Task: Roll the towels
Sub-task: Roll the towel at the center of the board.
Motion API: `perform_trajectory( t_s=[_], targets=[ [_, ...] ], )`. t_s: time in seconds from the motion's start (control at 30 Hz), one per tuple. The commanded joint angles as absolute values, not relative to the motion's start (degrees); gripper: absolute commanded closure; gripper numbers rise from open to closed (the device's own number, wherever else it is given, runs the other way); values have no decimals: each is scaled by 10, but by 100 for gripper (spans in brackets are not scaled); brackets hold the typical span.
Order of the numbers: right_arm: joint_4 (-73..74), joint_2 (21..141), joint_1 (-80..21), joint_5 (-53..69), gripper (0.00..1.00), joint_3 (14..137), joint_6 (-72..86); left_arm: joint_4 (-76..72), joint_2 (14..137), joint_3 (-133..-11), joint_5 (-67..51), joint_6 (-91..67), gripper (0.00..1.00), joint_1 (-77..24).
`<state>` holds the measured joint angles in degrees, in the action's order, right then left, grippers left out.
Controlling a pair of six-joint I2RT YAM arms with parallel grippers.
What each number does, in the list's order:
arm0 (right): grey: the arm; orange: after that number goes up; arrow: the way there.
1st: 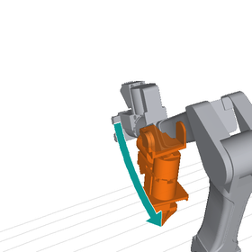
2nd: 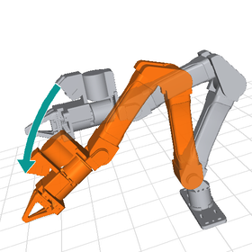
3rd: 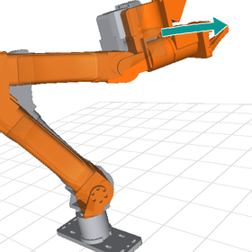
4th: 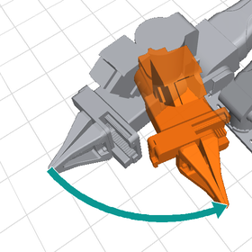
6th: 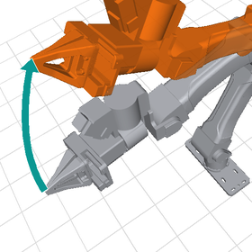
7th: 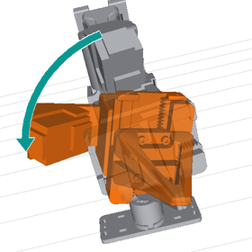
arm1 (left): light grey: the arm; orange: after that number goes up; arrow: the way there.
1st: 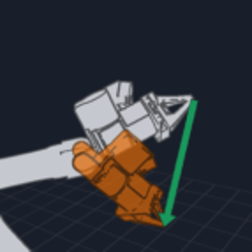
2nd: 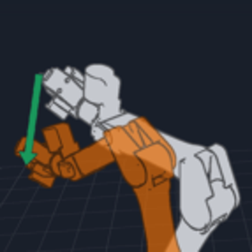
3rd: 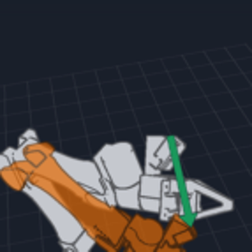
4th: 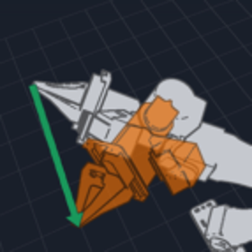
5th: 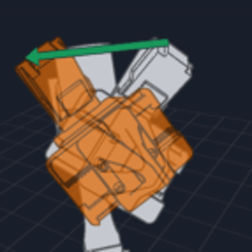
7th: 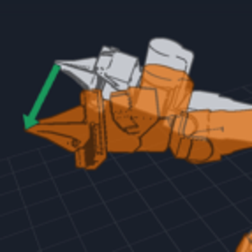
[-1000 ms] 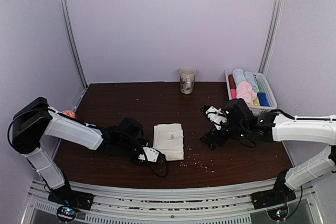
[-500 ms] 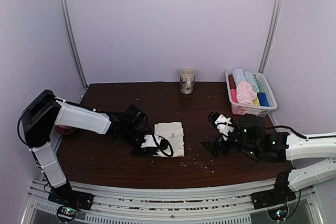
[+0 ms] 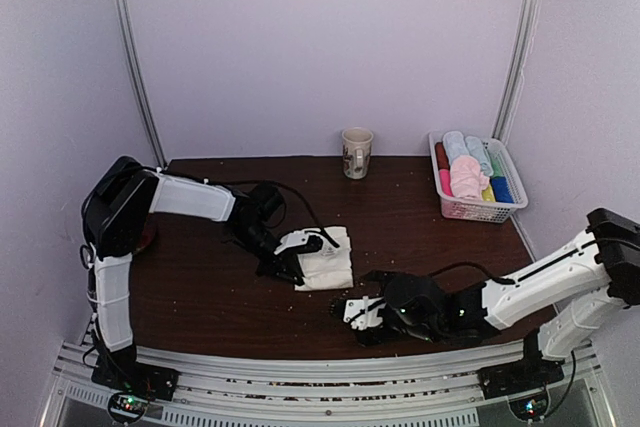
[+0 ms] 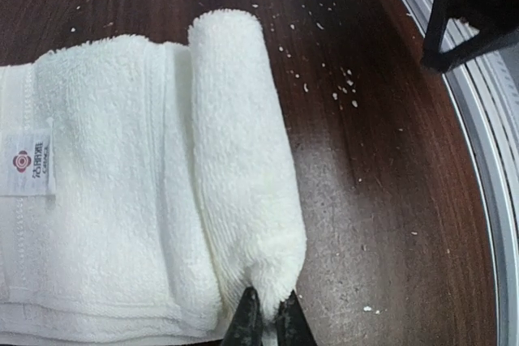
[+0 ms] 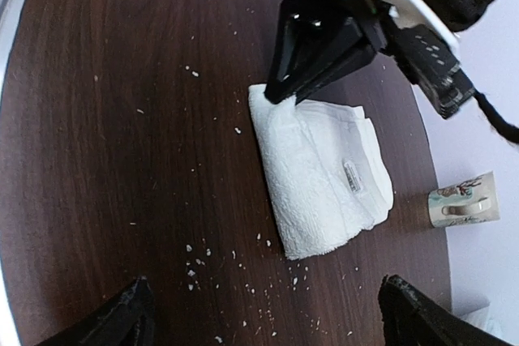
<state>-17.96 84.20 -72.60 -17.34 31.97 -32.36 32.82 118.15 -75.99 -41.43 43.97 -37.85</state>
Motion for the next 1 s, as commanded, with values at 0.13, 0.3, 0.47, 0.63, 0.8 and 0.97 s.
perform_trajectory(
  t_s=[0.13, 0.3, 0.47, 0.63, 0.8, 0.97],
  targets=[
    [-243, 1002, -733, -276, 14, 420, -444, 446, 1247, -819, -446, 427, 100, -352],
    [-255, 1071, -722, -300, 22, 454, -466, 458, 1264, -829, -441, 429, 100, -349],
    [-254, 1116, -705, -328, 26, 481, -468, 487, 1289, -852, -444, 439, 100, -346],
    [-240, 1154, -689, -340, 32, 506, -466, 489, 1297, -857, -446, 444, 100, -346],
    [-218, 1170, -679, -324, 46, 521, -453, 491, 1296, -857, -445, 448, 100, -346],
    [-188, 1178, -675, -305, 68, 531, -445, 491, 1297, -858, -448, 449, 100, -345]
  ],
)
